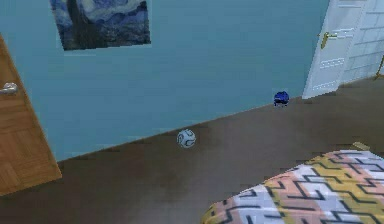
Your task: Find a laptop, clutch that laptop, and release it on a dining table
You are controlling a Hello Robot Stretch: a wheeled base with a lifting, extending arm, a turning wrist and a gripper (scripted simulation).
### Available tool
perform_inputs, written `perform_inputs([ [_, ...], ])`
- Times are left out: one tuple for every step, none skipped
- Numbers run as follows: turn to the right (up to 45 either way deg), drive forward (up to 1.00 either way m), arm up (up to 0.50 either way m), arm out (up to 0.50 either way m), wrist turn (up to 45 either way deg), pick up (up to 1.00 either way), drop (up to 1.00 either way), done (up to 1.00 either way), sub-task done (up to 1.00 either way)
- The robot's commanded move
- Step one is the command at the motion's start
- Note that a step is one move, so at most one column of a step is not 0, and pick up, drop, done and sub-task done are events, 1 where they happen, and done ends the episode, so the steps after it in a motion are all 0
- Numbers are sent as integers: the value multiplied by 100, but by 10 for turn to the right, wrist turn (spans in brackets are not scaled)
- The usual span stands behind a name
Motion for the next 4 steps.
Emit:
perform_inputs([
  [0, 0, 0, 46, 0, 0, 0, 0, 0],
  [0, 0, 0, 0, 450, 0, 0, 0, 0],
  [0, 0, 0, 0, 450, 0, 0, 0, 0],
  [0, 0, 0, 0, 450, 0, 0, 0, 0],
])
